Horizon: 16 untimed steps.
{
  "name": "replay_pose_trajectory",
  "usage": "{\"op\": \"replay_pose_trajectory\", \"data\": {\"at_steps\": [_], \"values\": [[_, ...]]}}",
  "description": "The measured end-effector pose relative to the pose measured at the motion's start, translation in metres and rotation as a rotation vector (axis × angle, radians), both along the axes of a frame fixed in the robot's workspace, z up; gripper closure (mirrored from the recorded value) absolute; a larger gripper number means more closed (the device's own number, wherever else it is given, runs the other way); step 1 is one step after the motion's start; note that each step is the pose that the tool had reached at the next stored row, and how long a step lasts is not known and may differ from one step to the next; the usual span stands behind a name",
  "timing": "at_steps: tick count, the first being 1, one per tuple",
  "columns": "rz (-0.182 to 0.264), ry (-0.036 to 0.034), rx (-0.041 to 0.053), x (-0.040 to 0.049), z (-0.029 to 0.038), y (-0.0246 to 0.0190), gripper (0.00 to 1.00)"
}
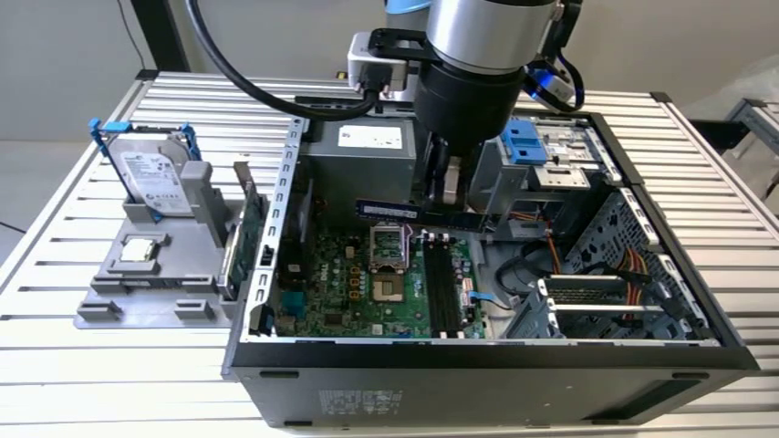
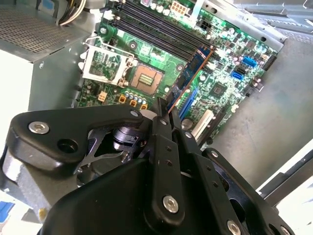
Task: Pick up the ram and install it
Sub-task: 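Insert the ram into the slot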
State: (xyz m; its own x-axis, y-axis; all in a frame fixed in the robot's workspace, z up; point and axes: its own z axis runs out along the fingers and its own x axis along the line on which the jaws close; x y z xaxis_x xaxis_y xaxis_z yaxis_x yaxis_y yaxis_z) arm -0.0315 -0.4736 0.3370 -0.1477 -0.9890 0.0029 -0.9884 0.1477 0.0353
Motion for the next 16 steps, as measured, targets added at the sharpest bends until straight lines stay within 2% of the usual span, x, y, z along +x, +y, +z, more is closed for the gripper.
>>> {"op": "replay_pose_trajectory", "data": {"at_steps": [16], "values": [[-0.014,0.0,-0.0003,0.0,-0.0032,0.0002,1.0]]}}
